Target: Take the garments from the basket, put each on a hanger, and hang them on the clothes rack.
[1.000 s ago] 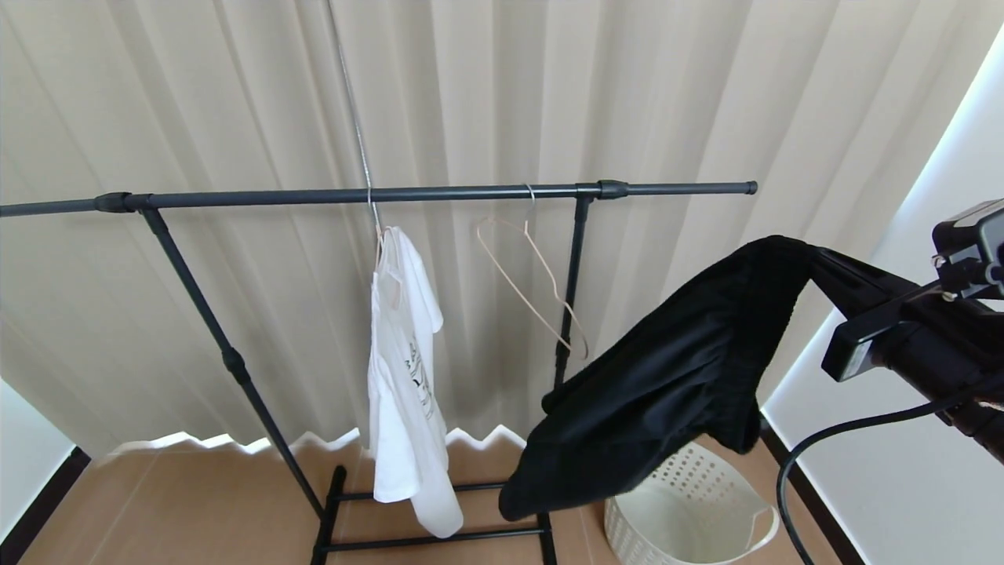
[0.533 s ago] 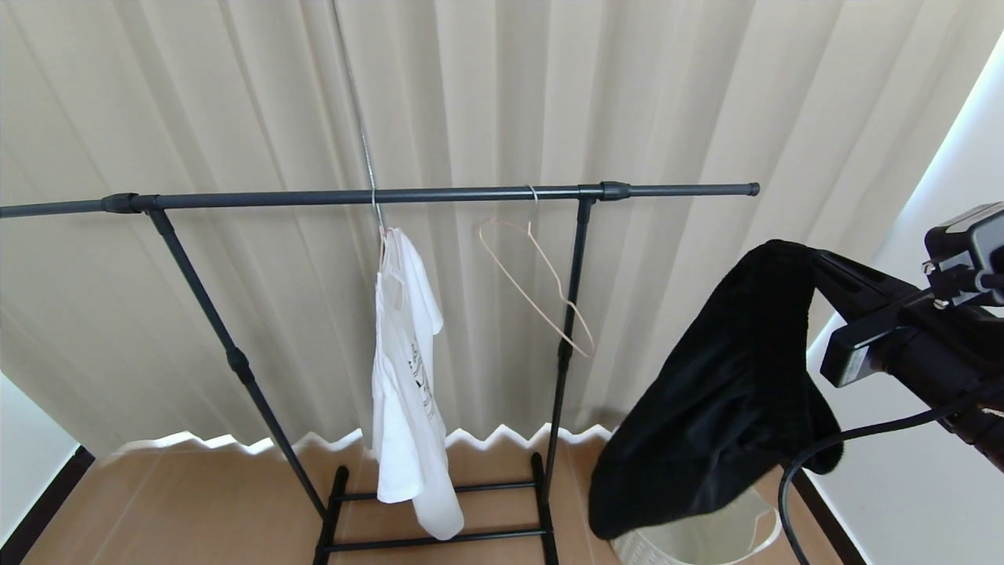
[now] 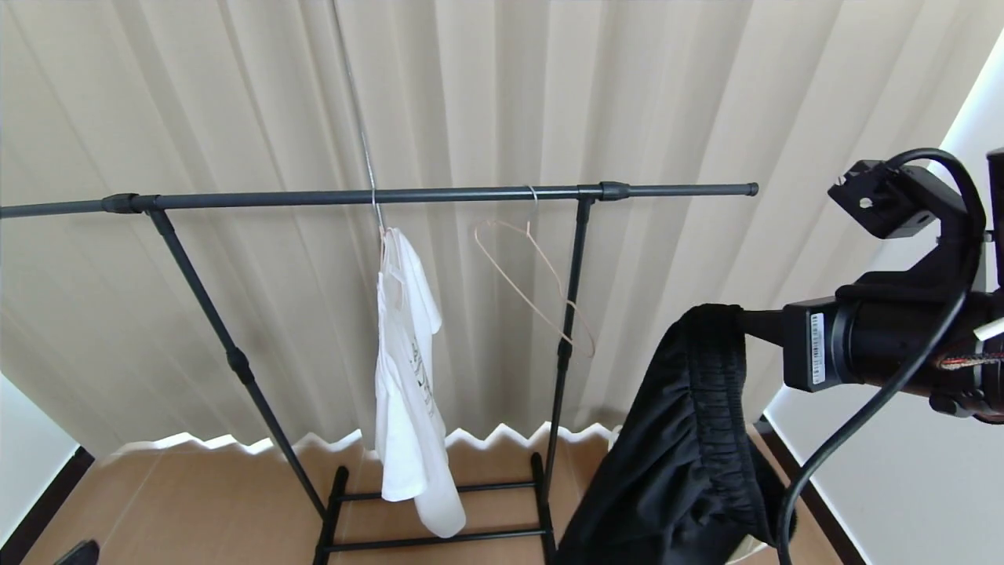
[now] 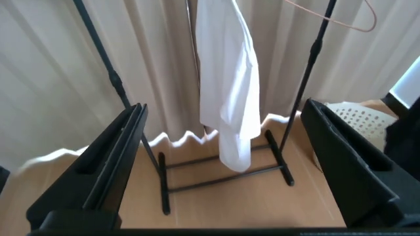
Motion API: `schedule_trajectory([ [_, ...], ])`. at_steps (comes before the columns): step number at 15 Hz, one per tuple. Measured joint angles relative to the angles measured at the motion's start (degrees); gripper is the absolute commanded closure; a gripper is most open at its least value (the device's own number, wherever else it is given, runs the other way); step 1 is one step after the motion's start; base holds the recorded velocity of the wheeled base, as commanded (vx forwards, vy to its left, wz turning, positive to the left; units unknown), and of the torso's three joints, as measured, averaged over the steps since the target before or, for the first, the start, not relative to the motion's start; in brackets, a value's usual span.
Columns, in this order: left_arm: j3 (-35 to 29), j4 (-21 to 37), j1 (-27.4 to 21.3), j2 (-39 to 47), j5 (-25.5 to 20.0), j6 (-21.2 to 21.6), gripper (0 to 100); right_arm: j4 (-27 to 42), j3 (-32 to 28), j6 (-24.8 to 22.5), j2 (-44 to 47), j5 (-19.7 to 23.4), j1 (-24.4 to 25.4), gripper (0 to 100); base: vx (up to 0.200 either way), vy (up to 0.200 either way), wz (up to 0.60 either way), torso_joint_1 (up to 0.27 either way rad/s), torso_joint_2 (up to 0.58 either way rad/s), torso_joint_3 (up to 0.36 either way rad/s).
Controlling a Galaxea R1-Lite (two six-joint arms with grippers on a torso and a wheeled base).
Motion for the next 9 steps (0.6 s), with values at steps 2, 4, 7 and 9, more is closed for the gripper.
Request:
schedule_trajectory([
  [2, -5.27, 0.07, -3.66, 11.64, 1.46, -4.34, 0, -0.44, -3.11, 1.52, 1.77, 1.21, 0.88, 100, 0.0, 0.0, 0.0, 0.0, 0.0, 0.0],
  [4, -9.36, -0.39, -11.24, 22.58, 5.78, -8.19, 0, -1.19, -4.63, 3.63, 3.73, 1.07, 1.22, 100, 0.0, 0.0, 0.0, 0.0, 0.0, 0.0],
  [7, -13.59, -4.1, -24.22, 37.99, 12.48, -13.51, 0, -1.32, -9.05, 9.94, 9.37, -2.0, 3.43, 100, 0.0, 0.0, 0.0, 0.0, 0.0, 0.0],
  [9, -16.75, -7.22, -31.06, 46.95, 14.82, -16.13, 0, -1.78, -11.91, 12.58, 12.89, -5.96, 5.49, 100, 0.0, 0.0, 0.0, 0.0, 0.0, 0.0],
])
